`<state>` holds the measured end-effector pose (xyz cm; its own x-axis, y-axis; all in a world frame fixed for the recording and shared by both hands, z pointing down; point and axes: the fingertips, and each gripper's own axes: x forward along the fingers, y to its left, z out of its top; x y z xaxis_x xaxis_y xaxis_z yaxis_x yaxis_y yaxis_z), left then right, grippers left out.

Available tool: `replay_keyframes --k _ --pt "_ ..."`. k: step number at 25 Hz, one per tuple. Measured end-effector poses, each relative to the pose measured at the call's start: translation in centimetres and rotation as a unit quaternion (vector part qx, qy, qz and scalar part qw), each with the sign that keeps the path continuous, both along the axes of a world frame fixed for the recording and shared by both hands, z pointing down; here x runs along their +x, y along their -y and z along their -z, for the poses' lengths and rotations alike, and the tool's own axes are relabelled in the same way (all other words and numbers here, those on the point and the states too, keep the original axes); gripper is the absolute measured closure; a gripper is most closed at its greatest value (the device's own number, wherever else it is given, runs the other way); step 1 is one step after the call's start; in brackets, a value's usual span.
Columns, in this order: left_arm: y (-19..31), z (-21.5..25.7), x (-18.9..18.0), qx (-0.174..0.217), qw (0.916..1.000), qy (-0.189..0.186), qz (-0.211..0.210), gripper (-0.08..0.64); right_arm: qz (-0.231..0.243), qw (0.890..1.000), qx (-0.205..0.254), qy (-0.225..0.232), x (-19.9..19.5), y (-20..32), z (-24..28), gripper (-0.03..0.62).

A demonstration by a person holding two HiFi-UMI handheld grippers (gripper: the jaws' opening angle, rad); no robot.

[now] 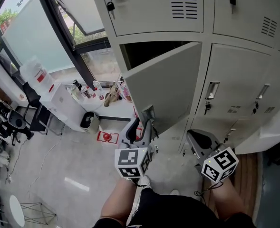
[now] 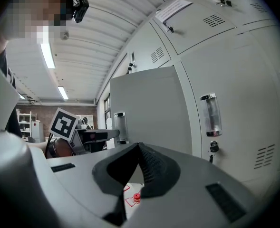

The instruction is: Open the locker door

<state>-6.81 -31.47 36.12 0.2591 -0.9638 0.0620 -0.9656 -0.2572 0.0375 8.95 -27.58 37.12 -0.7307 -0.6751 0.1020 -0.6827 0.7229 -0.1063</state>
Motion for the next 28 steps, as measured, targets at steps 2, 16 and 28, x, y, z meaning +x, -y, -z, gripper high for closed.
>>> replay_keyframes --k 2,16,28 --pt "-1.0 0.0 0.7 -0.001 1.0000 -0.001 -0.002 0.414 0.006 1.000 0.001 0.001 0.3 -0.7 0.0 0.538" --pt "-5.9 0.0 5.9 -0.001 0.9985 0.001 -0.054 0.452 0.015 1.000 0.002 0.007 1.9 -3.9 -0.1 0.538" --pt "-8.0 0.2 11.6 0.004 0.9927 0.001 -0.121 0.463 -0.002 1.000 -0.001 0.005 4.0 -4.9 -0.5 0.538"
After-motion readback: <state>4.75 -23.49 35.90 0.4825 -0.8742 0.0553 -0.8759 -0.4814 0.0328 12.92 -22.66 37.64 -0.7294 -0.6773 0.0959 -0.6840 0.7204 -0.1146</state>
